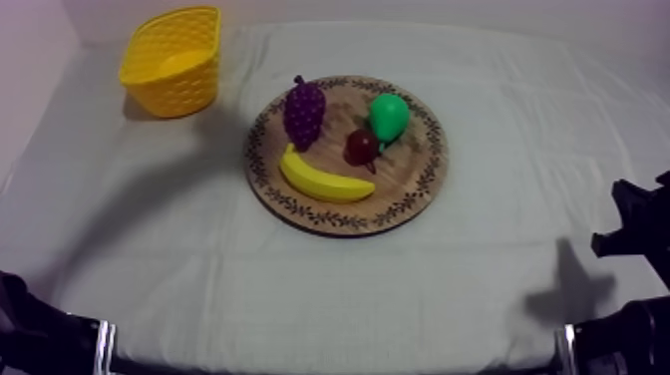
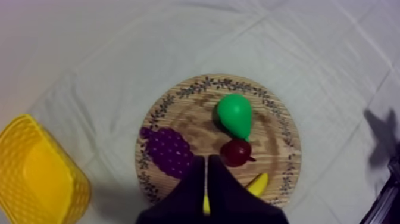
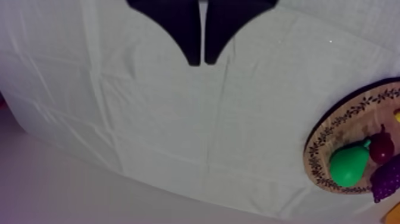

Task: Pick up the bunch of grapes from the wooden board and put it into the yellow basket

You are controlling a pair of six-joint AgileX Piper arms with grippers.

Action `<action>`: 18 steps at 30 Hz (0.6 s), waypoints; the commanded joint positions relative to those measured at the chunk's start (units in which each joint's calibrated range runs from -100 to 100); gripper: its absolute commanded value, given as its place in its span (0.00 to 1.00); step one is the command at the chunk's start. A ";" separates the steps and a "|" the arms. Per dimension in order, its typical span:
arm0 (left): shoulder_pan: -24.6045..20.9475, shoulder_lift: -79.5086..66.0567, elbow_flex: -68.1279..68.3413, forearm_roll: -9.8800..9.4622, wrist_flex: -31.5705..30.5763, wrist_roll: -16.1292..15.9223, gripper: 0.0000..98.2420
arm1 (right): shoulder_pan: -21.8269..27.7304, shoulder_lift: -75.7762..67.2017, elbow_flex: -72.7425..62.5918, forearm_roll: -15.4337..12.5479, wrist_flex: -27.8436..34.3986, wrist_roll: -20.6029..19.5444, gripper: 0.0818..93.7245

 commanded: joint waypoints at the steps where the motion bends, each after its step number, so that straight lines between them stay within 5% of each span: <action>1: 0.28 3.20 -0.63 0.18 0.00 0.53 0.00 | 0.01 -0.02 -0.01 0.01 -0.05 0.01 0.00; 14: -0.83 6.29 3.80 2.39 -4.36 1.73 0.00 | 0.01 -0.02 -0.01 0.01 -0.05 0.01 0.00; 18: -0.96 5.96 5.43 2.10 -5.48 5.73 0.00 | 0.01 -0.02 -0.01 0.01 -0.05 0.01 0.00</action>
